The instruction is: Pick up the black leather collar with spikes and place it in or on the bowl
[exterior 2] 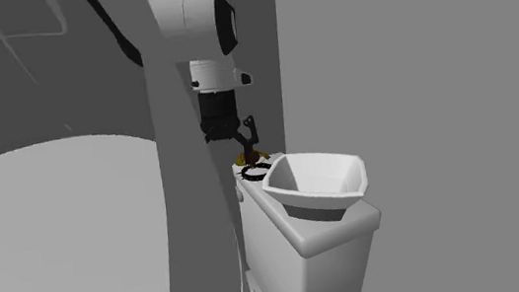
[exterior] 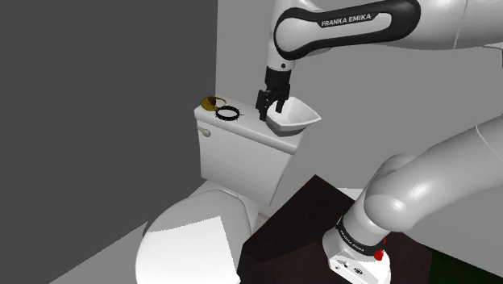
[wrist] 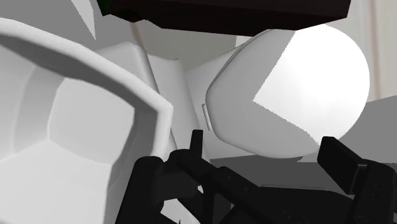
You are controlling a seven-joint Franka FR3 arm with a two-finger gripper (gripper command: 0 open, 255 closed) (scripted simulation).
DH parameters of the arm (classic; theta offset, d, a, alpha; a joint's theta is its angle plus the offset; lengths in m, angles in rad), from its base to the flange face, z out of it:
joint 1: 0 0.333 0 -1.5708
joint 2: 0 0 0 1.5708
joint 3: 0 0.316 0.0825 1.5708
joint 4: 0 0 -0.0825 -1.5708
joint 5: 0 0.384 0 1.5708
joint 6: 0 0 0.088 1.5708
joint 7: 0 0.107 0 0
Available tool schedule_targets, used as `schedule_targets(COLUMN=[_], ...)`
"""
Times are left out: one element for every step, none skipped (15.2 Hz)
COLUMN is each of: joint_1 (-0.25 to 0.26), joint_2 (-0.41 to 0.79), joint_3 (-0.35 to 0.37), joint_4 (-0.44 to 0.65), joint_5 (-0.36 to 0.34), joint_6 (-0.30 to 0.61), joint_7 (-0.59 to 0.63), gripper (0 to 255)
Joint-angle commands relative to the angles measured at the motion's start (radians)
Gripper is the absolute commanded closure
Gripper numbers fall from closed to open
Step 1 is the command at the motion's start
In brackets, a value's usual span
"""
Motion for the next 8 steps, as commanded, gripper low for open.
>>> schedule_targets(joint_1=[-0.002,-0.002,-0.002,-0.002,-0.002,-0.003,-0.003,-0.004], joint_2=[0.085,0.124,0.164,0.204,0.243,0.283,0.322,0.362], joint_3=[-0.009,-0.012,-0.015,-0.018,-0.020,-0.022,-0.024,-0.025], joint_4=[0.057,0.083,0.109,0.137,0.167,0.197,0.229,0.262], joint_5=[-0.002,-0.002,-0.001,0.000,0.001,0.002,0.004,0.006], joint_6=[0.030,0.045,0.058,0.070,0.081,0.090,0.099,0.105], joint_7=[-0.022,-0.032,-0.042,-0.052,-0.061,-0.071,-0.080,-0.090], gripper=[0,0,0,0,0,0,0,0])
